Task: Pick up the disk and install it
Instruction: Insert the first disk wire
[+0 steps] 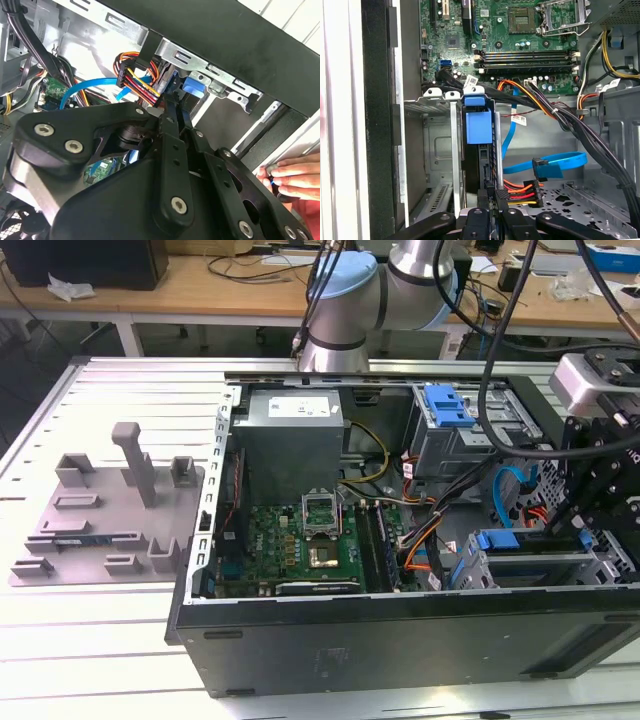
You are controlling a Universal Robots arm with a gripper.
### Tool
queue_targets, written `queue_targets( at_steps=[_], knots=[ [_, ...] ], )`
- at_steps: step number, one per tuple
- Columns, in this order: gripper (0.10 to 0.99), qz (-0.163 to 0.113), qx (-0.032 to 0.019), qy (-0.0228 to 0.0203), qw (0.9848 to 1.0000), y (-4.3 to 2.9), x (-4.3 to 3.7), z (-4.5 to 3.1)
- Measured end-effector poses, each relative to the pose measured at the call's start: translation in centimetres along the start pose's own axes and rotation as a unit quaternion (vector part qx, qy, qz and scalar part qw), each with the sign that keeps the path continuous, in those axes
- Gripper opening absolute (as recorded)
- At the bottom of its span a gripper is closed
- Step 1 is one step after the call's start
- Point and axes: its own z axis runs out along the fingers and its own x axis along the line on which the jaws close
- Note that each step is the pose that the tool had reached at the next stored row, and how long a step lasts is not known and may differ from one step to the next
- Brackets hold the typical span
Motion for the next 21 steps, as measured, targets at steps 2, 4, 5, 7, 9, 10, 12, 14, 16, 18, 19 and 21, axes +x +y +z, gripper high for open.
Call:
queue_targets(
  at_steps=[2, 4, 5, 7, 9, 10, 12, 14, 16, 18, 19, 21],
  knots=[
    [0.169, 0.0, 0.0, 0.0, 1.0, 0.0, 0.0, 0.06],
    [0.169, 0.0, 0.0, 0.0, 1.0, 0.0, 0.0, 0.14],
    [0.169, 0.0, 0.0, 0.0, 1.0, 0.0, 0.01, 0.2],
    [0.169, 0.0, 0.0, -0.0001, 1.0, -0.01, 0.03, 0.36],
    [0.169, 0.0, 0.0, 0.0002, 1.0, -0.01, 0.03, 0.42],
    [0.169, 0.0, 0.0, 0.0001, 1.0, -0.01, 0.03, 0.43],
    [0.235, 0.0, 0.0, -0.0002, 1.0, 0.0, 0.04, 0.4],
    [0.306, 0.0, 0.0, 0.0, 1.0, 0.01, 0.03, -0.01],
    [0.306, 0.0, 0.0, 0.0, 1.0, 0.02, 0.02, -0.65],
    [0.306, 0.0, 0.0, -0.0001, 1.0, 0.05, 0.01, -1.43],
    [0.306, 0.0, 0.0, 0.0, 1.0, 0.06, 0.0, -1.83],
    [0.306, 0.0, 0.0, 0.0001, 1.0, 0.09, -0.04, -2.58]
  ],
)
